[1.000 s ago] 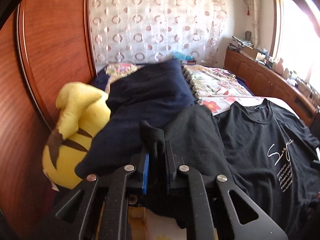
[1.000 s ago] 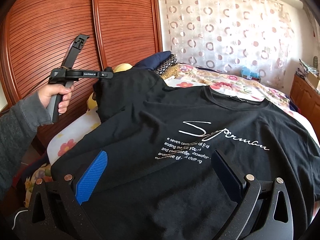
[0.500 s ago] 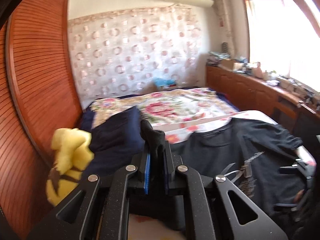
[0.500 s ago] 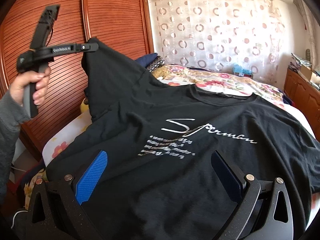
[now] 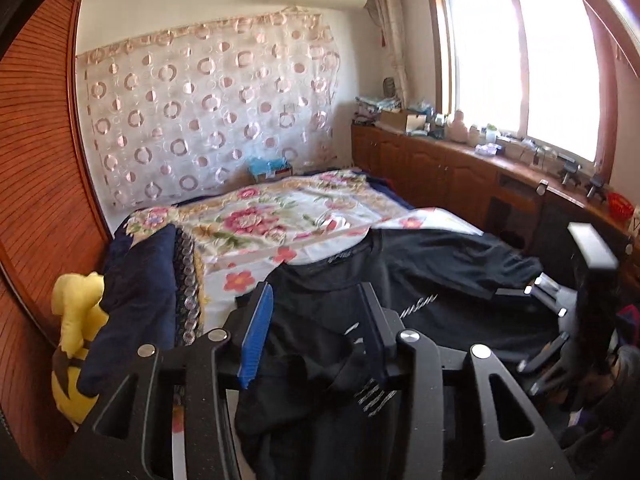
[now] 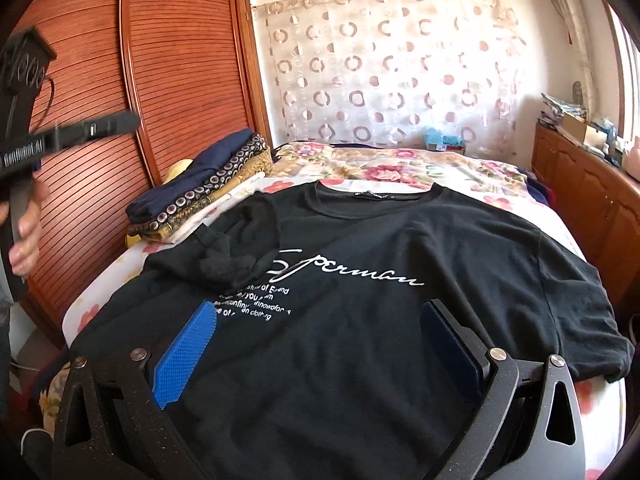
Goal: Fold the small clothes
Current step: 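Grasp the T-shirt side edge with the left gripper and fold it inward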
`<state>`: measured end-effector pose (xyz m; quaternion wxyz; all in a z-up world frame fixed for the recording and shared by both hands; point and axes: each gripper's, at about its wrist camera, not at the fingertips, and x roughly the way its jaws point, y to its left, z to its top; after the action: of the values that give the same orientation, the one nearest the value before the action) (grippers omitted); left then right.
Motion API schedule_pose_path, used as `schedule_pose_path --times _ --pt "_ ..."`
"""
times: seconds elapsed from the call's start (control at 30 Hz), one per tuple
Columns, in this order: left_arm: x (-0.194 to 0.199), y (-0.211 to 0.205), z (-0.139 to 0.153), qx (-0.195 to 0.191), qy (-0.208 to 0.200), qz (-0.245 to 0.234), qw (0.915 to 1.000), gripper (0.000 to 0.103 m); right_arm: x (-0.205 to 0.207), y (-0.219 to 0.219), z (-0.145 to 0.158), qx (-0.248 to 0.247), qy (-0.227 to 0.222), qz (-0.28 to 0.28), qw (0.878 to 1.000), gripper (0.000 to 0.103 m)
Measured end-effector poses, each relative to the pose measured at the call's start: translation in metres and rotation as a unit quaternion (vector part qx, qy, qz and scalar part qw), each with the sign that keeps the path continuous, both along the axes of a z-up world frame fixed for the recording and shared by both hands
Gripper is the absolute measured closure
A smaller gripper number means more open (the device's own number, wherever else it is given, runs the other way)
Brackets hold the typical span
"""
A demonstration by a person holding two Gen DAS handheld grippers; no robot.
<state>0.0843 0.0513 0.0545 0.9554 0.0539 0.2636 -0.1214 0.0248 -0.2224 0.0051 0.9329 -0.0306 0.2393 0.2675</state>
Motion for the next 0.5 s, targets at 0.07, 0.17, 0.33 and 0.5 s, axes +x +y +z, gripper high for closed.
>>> schedule_pose_path --times 0.07,0.17,0.33,0.5 --pt "0.0 0.003 -0.008 0.001 0.014 0.007 0.9999 0.052 -0.001 0.007 -0.001 0.004 0.002 0.01 1.0 0.009" --pt "-0.003 0.024 -0.035 -0.01 0.039 0.027 0.9988 0.039 0.001 0.023 -0.002 0.0 0.008 0.028 1.0 0.02" --pt "-0.004 0.051 -0.08 -0.018 0.085 0.064 0.9942 0.033 0.011 0.062 0.001 -0.015 0.012 0.07 0.997 0.03" --pt "-0.002 0.067 -0.109 -0.015 0.119 0.087 0.989 0.029 0.035 0.107 -0.006 -0.029 0.045 0.106 0.993 0.041"
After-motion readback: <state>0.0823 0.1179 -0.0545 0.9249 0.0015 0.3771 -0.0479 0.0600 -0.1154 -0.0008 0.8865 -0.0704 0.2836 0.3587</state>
